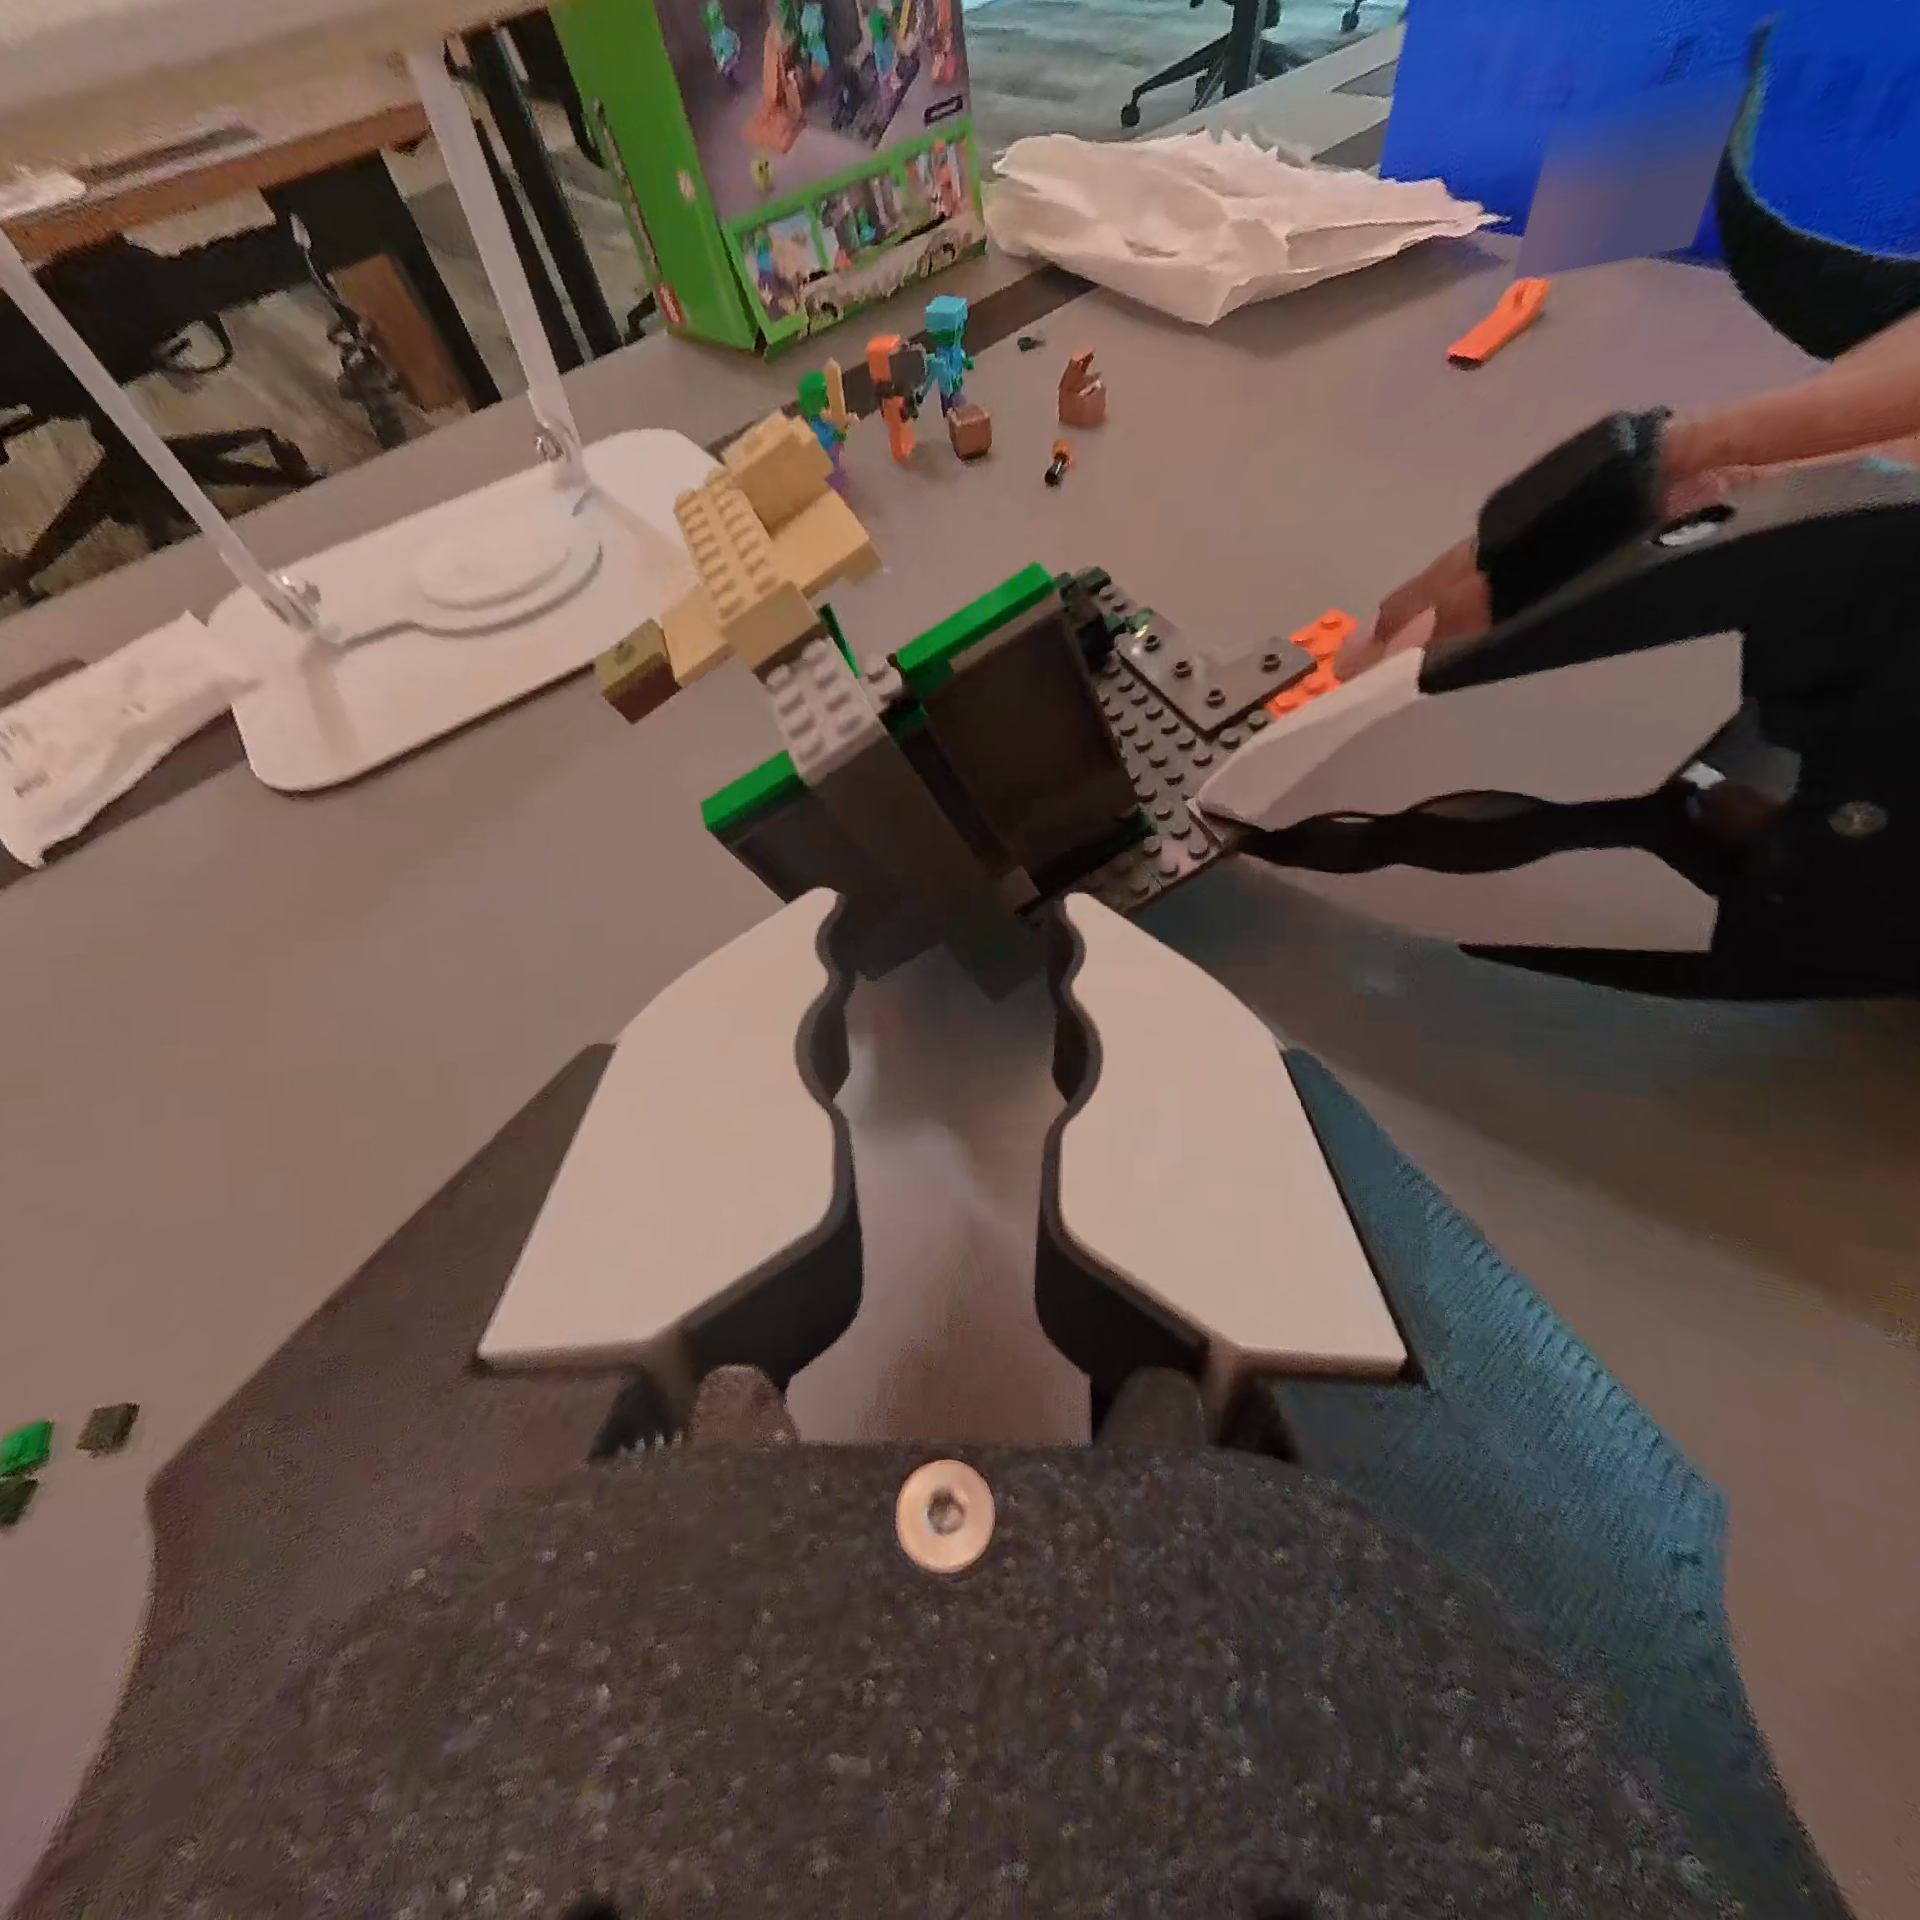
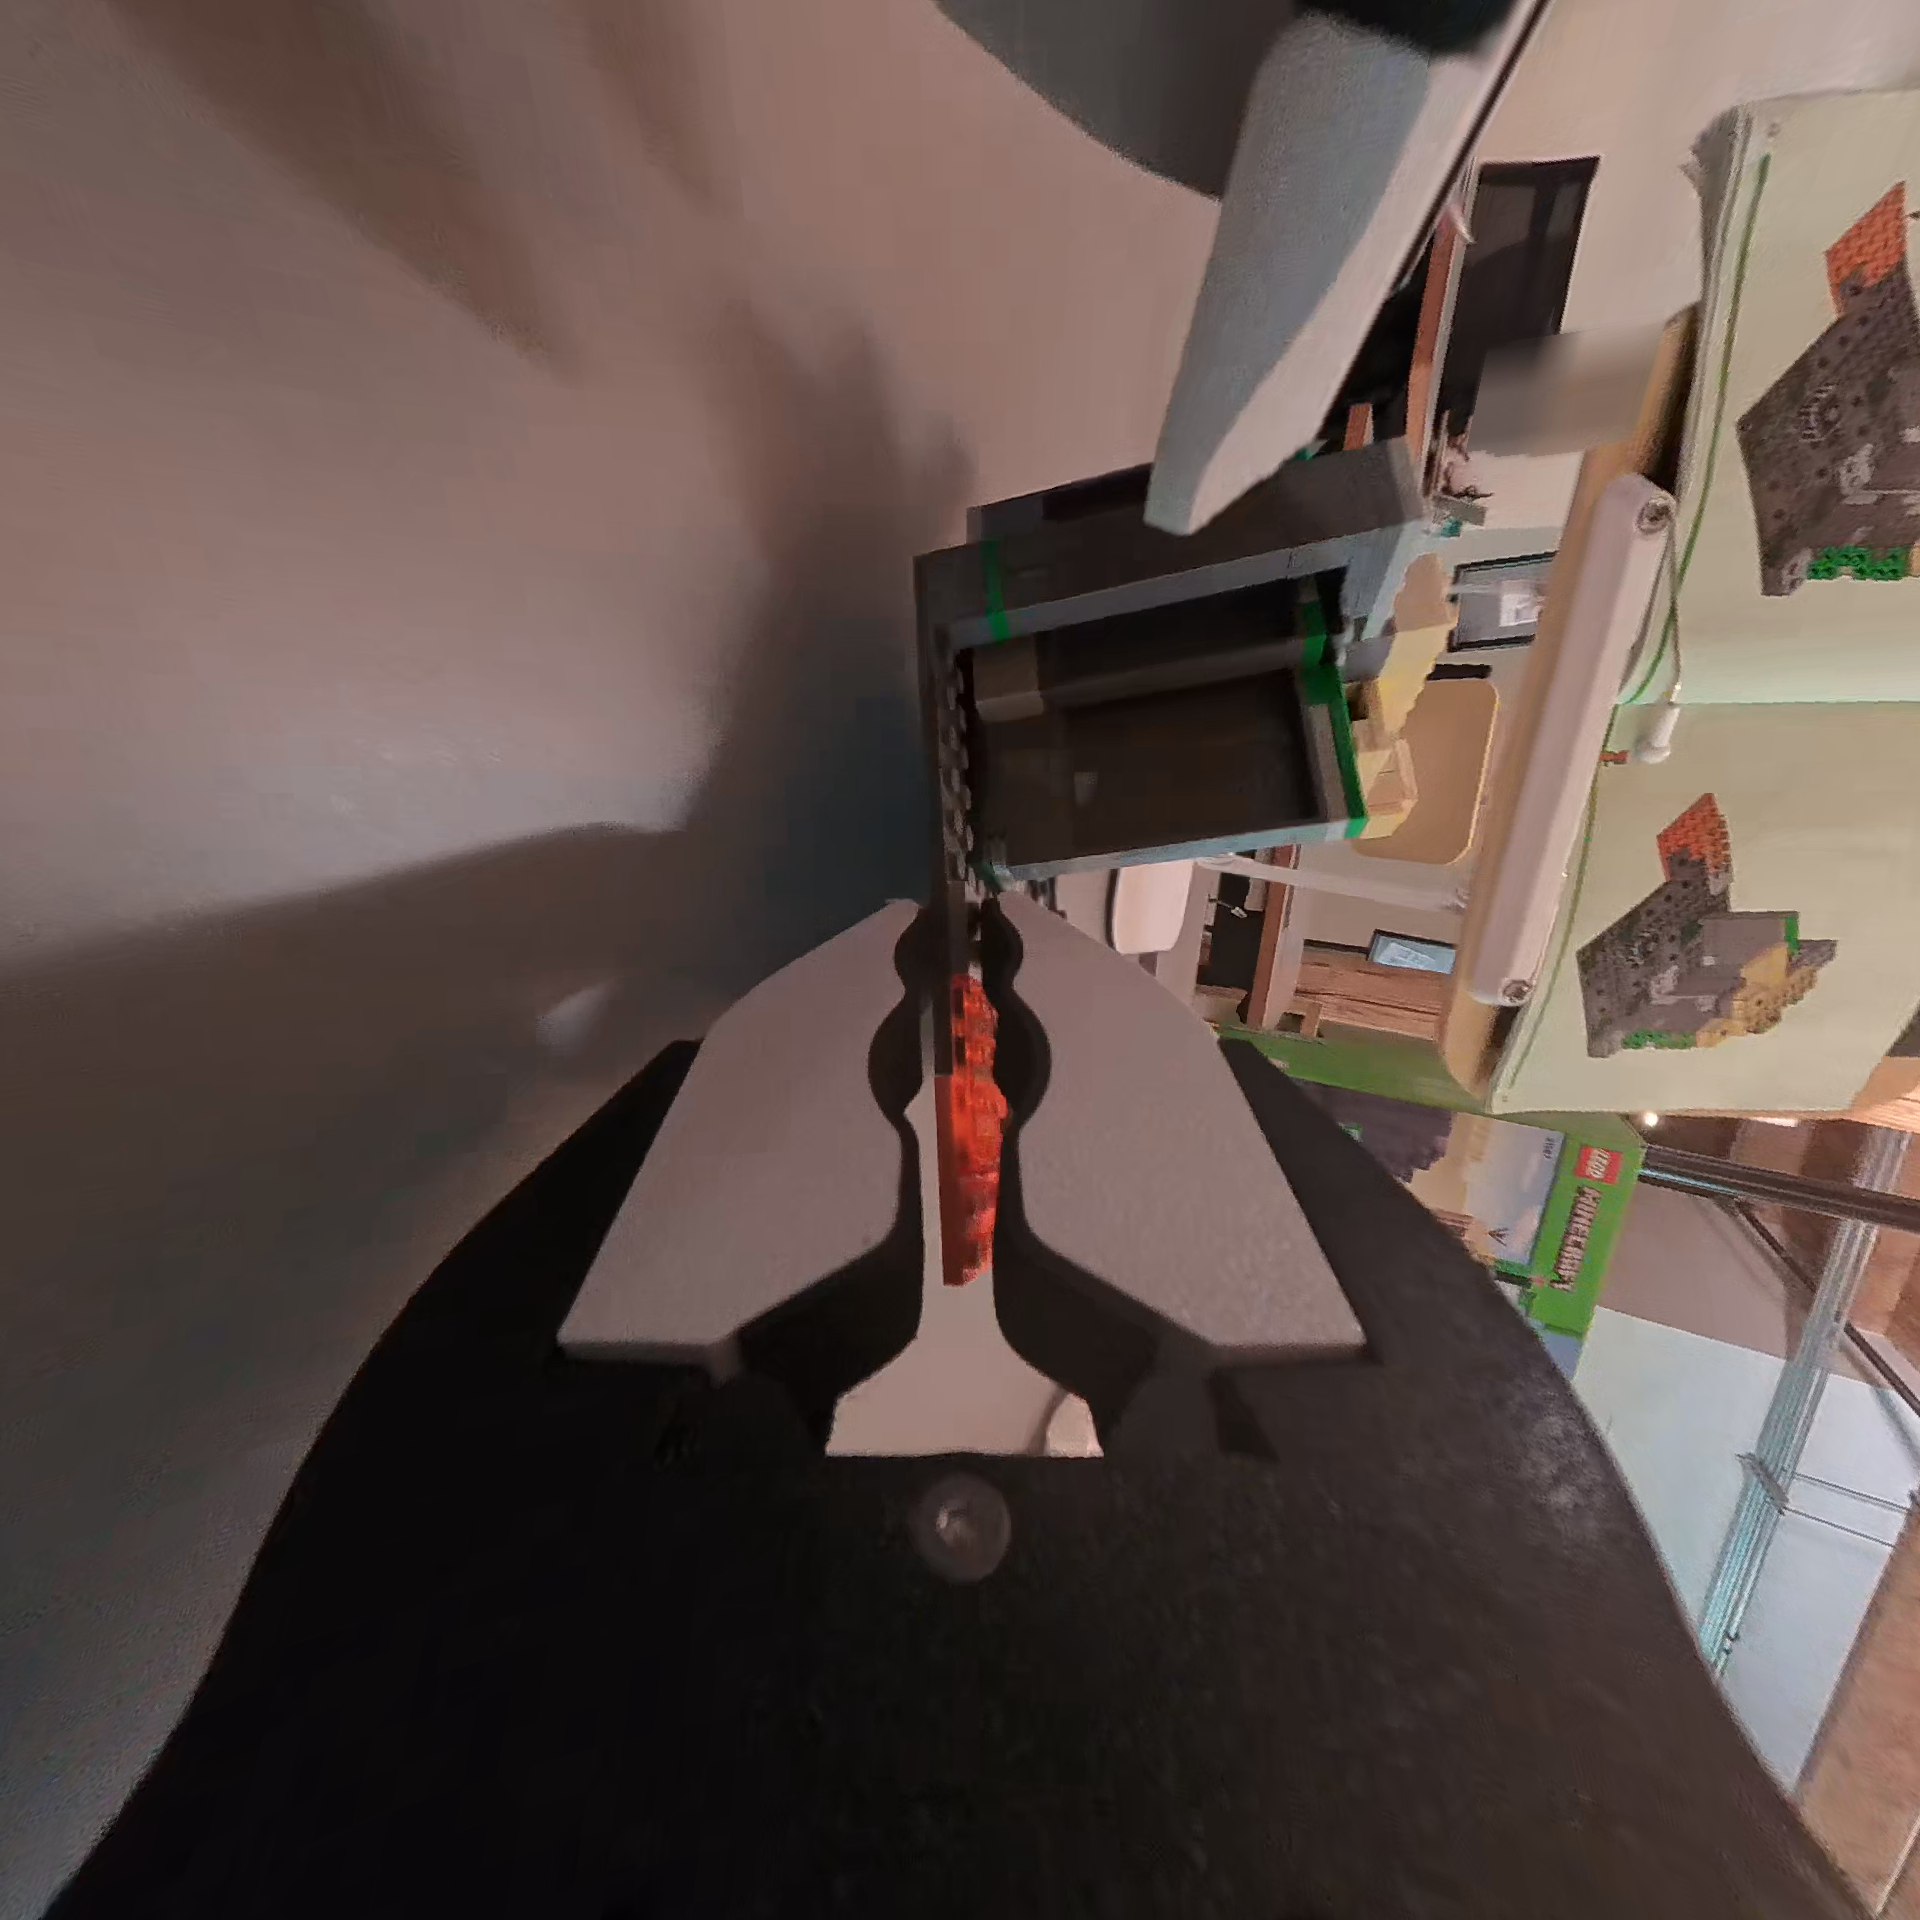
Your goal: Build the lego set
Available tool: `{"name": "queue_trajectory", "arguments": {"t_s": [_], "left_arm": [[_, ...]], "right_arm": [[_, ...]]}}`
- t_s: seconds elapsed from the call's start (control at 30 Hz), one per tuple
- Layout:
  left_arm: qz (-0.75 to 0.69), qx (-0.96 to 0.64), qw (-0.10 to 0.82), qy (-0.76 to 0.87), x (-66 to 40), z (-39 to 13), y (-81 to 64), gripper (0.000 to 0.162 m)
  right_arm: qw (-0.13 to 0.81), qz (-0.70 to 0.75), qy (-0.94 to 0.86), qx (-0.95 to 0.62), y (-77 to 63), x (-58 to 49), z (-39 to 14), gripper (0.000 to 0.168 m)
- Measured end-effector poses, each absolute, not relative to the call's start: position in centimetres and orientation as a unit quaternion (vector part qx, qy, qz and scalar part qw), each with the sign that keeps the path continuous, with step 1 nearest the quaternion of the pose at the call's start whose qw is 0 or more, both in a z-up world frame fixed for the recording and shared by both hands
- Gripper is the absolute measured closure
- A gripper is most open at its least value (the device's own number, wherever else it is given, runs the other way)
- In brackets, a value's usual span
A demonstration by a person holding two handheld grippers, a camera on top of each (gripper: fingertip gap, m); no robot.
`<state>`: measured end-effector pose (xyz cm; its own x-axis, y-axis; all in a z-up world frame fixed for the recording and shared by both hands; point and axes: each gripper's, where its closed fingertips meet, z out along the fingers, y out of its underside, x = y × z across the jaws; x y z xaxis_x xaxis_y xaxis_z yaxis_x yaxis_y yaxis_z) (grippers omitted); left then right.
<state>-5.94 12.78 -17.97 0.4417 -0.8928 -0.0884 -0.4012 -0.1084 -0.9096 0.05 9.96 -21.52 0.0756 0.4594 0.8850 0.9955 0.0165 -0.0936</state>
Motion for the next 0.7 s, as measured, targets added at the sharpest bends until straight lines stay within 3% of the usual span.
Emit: {"name": "queue_trajectory", "arguments": {"t_s": [0.17,0.37,0.53,0.7], "left_arm": [[-0.249,-0.718,0.462,0.457,-5.7,-19.4,13.5,0.122],[-0.222,-0.728,0.457,0.460,-5.8,-20.3,14.4,0.136],[-0.225,-0.722,0.450,0.475,-5.7,-20.1,14.6,0.138],[-0.249,-0.715,0.421,0.500,-5.8,-20.3,14.6,0.145]], "right_arm": [[0.398,-0.322,-0.587,-0.627,9.5,-1.1,-22.6,0.159],[0.405,-0.309,-0.578,-0.637,9.2,-2.0,-23.2,0.158],[0.414,-0.298,-0.570,-0.645,9.1,-2.4,-23.3,0.158],[0.439,-0.191,-0.570,-0.668,7.0,-3.9,-22.9,0.151]]}}
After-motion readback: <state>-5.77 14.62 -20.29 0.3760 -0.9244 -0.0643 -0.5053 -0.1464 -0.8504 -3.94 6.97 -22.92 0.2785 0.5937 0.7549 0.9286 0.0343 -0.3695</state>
